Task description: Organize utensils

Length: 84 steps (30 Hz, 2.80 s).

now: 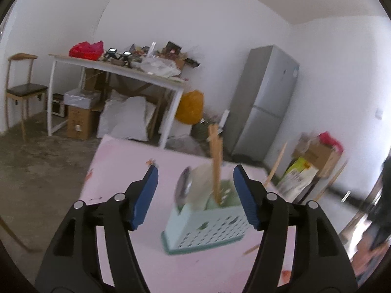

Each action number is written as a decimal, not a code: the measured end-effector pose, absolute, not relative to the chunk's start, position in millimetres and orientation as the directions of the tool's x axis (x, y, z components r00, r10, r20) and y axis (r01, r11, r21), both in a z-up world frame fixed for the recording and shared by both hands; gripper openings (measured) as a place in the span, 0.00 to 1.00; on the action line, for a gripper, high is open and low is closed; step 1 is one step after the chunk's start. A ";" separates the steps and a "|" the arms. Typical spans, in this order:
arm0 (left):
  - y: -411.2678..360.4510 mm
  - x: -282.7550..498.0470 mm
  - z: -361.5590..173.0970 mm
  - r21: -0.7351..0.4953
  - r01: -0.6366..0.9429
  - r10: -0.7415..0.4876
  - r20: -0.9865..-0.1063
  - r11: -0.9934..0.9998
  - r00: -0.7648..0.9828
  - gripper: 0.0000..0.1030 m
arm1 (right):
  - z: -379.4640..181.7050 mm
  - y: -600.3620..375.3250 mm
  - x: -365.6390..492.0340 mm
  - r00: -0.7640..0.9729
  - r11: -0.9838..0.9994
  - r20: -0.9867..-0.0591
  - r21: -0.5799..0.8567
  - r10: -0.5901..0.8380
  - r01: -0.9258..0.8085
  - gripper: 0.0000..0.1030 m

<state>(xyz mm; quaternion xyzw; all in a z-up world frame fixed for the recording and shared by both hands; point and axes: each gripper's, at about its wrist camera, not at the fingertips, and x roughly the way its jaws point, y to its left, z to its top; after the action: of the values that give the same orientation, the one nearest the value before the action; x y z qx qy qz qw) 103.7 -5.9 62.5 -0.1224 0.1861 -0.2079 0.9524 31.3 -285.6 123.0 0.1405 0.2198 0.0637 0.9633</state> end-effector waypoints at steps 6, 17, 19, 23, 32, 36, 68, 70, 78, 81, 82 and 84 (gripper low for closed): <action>-2.0 110.1 49.2 -0.279 0.302 -0.392 -0.366 0.911 0.844 0.60 | 170.3 -277.7 35.2 0.929 0.961 -0.304 0.237 0.210 -0.140 0.07; -4.4 111.1 36.3 -0.232 0.296 -0.369 -0.404 0.927 0.837 0.63 | 216.6 -234.6 74.2 0.928 0.951 -0.210 0.107 0.306 -0.290 0.07; -5.4 110.8 34.6 -0.229 0.299 -0.370 -0.408 0.926 0.834 0.64 | 213.3 -227.0 82.9 0.926 0.952 -0.221 0.079 0.305 -0.294 0.07; -6.7 112.4 31.6 -0.219 0.305 -0.372 -0.420 0.927 0.828 0.65 | 195.9 -214.0 93.6 0.925 0.957 -0.255 -0.001 0.281 -0.291 0.07; -7.9 116.4 20.7 -0.214 0.311 -0.376 -0.459 0.926 0.805 0.66 | 127.3 -179.8 100.7 0.896 0.913 -0.400 -0.262 0.192 -0.313 0.08; -8.5 116.9 17.0 -0.206 0.315 -0.376 -0.472 0.927 0.798 0.67 | 114.0 -189.0 94.7 0.873 0.922 -0.455 -0.237 0.174 -0.307 0.17; -36.2 151.1 -10.6 -0.366 0.430 -0.564 -0.521 0.825 0.640 0.68 | 5.4 -322.6 148.3 0.714 0.685 -0.383 0.705 0.586 -0.185 0.64; -37.2 151.0 -10.4 -0.374 0.436 -0.574 -0.517 0.819 0.635 0.68 | 6.1 -323.0 145.9 0.708 0.675 -0.380 0.715 0.595 -0.183 0.64; -35.3 153.3 -9.7 -0.367 0.435 -0.569 -0.521 0.822 0.636 0.68 | 11.4 -318.1 133.8 0.693 0.668 -0.395 0.725 0.603 -0.168 0.64; -32.3 153.4 -9.1 -0.365 0.429 -0.564 -0.521 0.826 0.641 0.69 | 12.0 -313.5 129.6 0.689 0.666 -0.399 0.727 0.605 -0.164 0.64; -31.4 152.7 -9.2 -0.365 0.427 -0.562 -0.521 0.827 0.643 0.69 | 12.4 -312.0 128.0 0.690 0.668 -0.400 0.726 0.603 -0.163 0.64; -30.8 150.0 -8.9 -0.361 0.425 -0.557 -0.522 0.830 0.646 0.69 | 12.6 -310.1 127.5 0.689 0.667 -0.399 0.726 0.605 -0.165 0.65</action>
<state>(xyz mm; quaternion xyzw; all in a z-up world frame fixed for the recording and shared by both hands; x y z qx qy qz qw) 150.0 -30.8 -8.9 -0.1036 0.3208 -0.2724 0.9012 127.5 -310.1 12.6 0.3401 0.3234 0.2255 0.8538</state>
